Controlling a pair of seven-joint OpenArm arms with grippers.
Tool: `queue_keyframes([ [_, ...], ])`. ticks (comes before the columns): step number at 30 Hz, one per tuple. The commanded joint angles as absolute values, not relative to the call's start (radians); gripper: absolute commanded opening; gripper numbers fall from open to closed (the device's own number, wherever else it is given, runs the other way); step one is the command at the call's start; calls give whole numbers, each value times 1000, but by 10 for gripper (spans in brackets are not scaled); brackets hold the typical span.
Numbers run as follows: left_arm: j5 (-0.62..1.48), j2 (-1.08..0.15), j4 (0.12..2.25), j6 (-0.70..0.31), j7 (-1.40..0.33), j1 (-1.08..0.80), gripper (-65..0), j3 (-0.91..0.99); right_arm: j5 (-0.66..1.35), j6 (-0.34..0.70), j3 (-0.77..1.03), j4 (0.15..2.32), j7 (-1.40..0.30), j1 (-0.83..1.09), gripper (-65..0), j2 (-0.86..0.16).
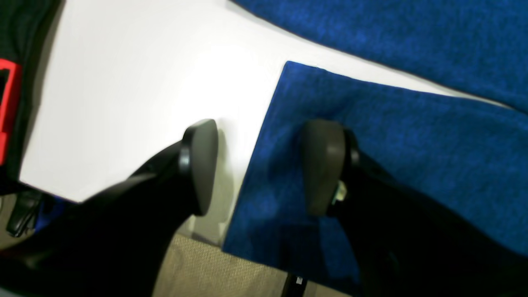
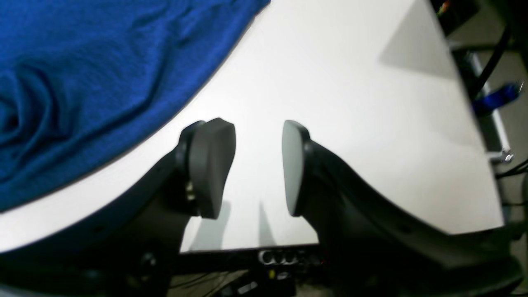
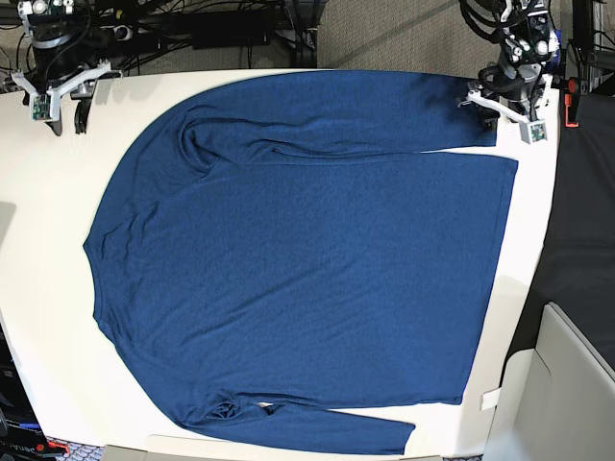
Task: Fold the T-shirt properly
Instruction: 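Move both grippers down to the shirt's shoulder corners and grasp them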
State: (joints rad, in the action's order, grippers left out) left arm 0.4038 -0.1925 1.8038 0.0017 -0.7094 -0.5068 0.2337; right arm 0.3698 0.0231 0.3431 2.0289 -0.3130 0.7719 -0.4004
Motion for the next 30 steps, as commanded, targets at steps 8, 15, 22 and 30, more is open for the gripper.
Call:
queue_keyframes([
  [8,429,-194,1868,-13,-776,-565,-464,119,518,114,352,2048,-464,673,-411,-410],
  [15,429,-194,1868,-13,-777,-561,-505,119,647,114,352,2048,-590,593,-410,-407],
  [22,427,-196,1908,-13,-777,-558,-650,124,661,114,351,2048,-602,576,-410,-404],
  [30,427,-196,1936,-13,-777,-558,-650,124,659,111,352,2041,-707,542,-407,-355],
])
